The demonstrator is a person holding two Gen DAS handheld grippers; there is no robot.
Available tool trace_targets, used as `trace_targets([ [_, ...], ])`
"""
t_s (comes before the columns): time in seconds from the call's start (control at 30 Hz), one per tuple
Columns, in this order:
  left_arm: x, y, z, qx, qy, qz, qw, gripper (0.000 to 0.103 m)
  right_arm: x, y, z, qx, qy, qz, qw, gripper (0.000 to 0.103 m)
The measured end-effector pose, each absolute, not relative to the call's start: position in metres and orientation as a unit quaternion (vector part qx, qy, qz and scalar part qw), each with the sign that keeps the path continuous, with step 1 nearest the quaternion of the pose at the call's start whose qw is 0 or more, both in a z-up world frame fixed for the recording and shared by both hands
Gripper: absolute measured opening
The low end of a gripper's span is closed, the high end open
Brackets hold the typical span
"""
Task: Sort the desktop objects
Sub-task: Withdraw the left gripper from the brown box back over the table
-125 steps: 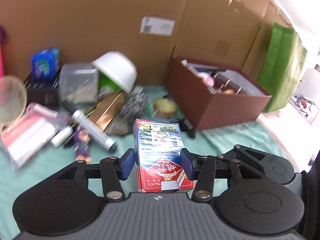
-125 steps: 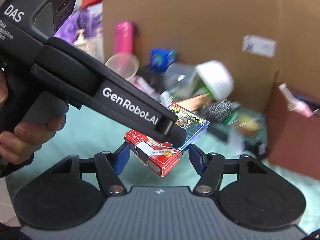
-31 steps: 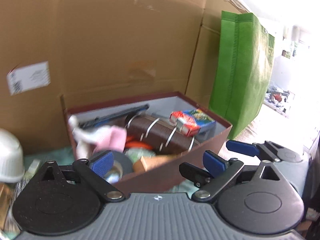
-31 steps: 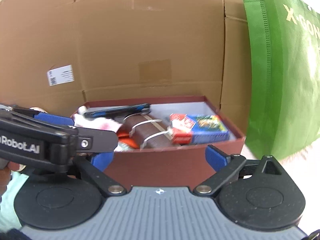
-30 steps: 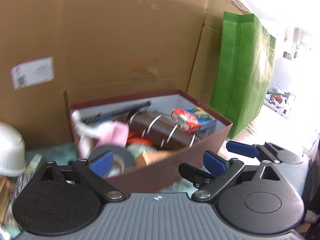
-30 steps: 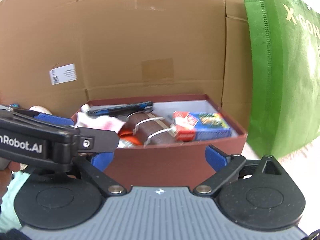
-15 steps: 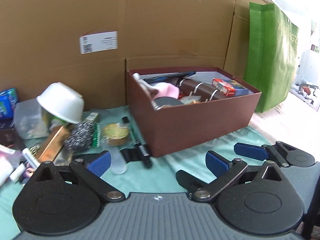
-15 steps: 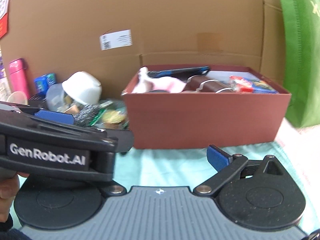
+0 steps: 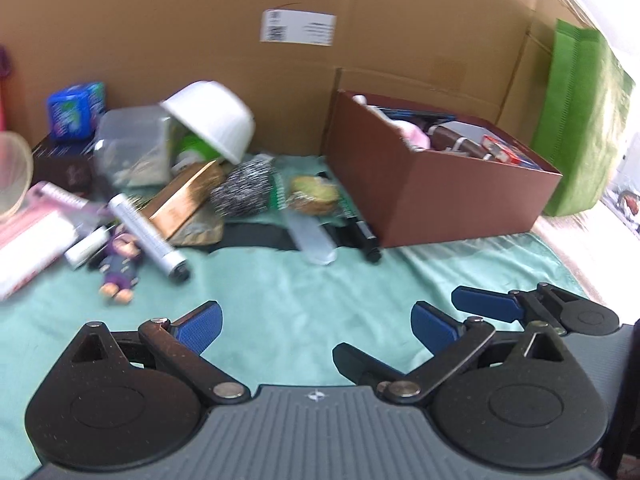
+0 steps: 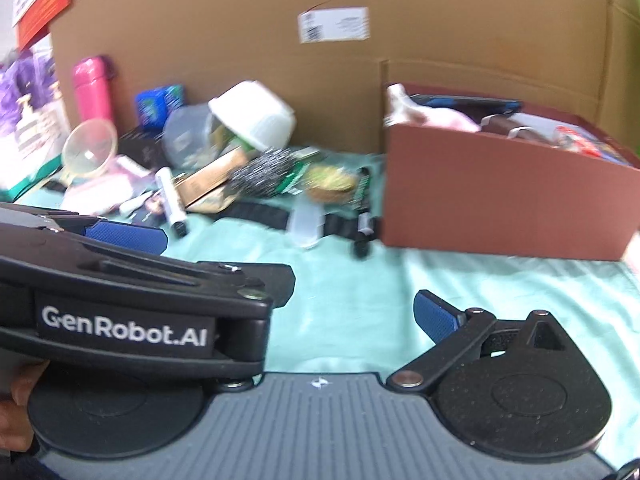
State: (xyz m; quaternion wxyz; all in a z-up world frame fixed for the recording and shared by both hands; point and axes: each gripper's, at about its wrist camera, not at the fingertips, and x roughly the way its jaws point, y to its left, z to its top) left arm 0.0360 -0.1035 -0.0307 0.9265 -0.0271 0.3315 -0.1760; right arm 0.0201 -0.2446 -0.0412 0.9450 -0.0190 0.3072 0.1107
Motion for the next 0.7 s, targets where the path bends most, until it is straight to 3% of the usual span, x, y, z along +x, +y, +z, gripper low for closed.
trace_targets([
  [0.43, 0.054, -0.029, -0.03, -0.085, 0.312, -0.112, 0.94, 0.101, 0.029, -0.195, -0.046, -0.066, 0.275, 0.173, 0.944, 0.098],
  [0.7, 0.082, -0.009, -0.03, -0.101, 0.318, -0.095, 0.938, 0.089, 0.05, -0.17, -0.049, -0.077, 0.266, 0.199, 0.94, 0.097],
])
